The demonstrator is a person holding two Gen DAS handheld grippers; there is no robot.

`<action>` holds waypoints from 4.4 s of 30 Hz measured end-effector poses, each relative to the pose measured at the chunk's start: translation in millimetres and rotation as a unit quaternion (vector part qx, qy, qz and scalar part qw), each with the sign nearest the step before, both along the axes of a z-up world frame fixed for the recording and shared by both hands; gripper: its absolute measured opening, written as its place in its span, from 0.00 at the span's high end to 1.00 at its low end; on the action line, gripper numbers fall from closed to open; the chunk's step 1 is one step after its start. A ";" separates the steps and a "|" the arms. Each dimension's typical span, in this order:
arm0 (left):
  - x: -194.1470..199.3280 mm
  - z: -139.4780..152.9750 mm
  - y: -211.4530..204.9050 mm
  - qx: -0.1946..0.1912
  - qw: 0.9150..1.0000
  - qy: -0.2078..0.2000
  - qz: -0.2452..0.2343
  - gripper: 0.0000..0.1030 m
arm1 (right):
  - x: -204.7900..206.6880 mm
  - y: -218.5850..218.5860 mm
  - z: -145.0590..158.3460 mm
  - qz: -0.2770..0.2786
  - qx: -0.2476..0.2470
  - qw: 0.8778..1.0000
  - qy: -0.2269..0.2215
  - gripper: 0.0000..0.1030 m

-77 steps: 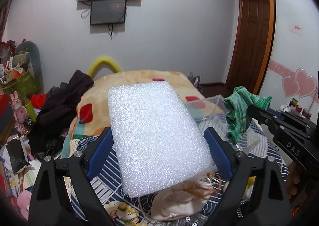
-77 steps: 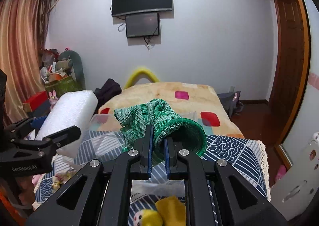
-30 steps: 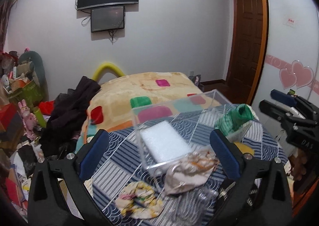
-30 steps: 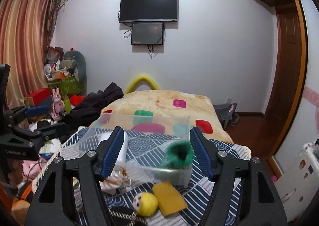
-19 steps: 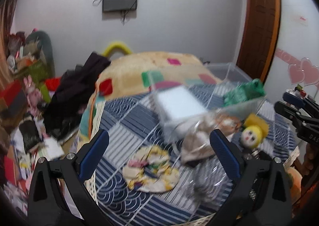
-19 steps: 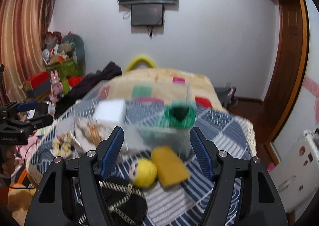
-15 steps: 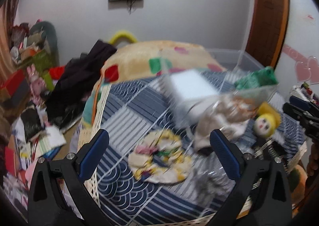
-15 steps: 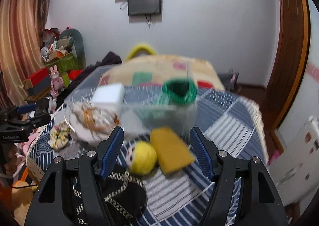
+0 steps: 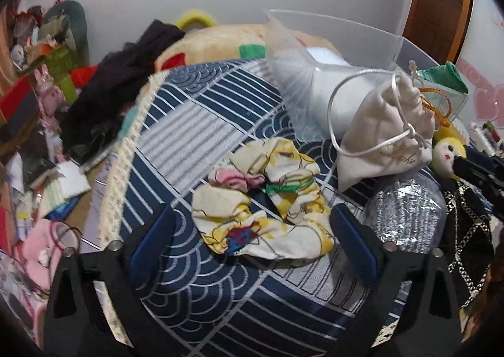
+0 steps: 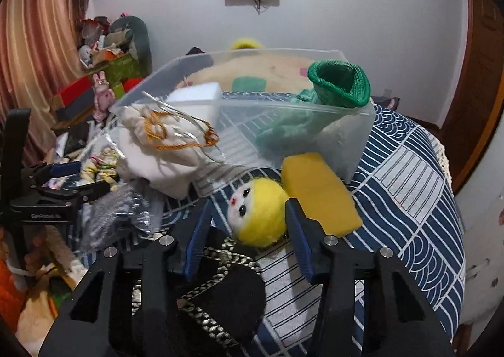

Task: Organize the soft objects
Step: 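Grasp the floral cloth with the left tool while the right grasps the doll head, then place the floral cloth in the box with left tool while right drops the doll head, then grasp the white pouch with the left tool while the right grasps the yellow sponge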

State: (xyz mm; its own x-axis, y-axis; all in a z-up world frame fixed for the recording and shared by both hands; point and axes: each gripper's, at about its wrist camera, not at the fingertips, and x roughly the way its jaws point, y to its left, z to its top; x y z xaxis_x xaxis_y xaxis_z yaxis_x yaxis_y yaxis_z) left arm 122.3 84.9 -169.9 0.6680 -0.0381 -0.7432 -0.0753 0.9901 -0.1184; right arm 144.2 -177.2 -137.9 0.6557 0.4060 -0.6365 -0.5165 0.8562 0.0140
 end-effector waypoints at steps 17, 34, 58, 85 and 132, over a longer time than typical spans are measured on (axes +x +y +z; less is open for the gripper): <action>-12.4 12.4 -11.8 -0.001 1.000 -0.024 -0.012 0.86 | 2.2 -5.1 0.5 -0.016 -0.019 1.000 -0.008 0.63; -36.4 91.4 -19.3 0.005 0.991 -0.130 -0.016 0.87 | -16.3 -13.8 48.3 -0.016 0.025 0.997 -0.076 0.63; 45.0 127.6 -43.7 0.007 0.985 -0.160 -0.058 0.87 | 22.5 17.1 85.3 -0.013 0.062 0.989 -0.132 0.63; 72.7 91.8 -50.5 -0.005 0.993 -0.100 -0.067 0.41 | 48.6 32.3 52.5 0.008 0.023 0.998 -0.054 0.35; 43.3 22.4 -86.9 0.012 0.998 -0.020 -0.058 0.01 | 23.0 -33.7 -7.5 -0.062 -0.003 0.998 0.006 0.40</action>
State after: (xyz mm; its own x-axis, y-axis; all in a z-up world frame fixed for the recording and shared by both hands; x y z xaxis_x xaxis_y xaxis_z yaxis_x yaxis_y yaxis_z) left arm 165.5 -2.0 -147.5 0.6890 -0.0996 -0.7179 0.0440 0.9944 -0.0957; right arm 167.1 -210.9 -145.4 0.6932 0.3188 -0.6464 -0.4066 0.9135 0.0144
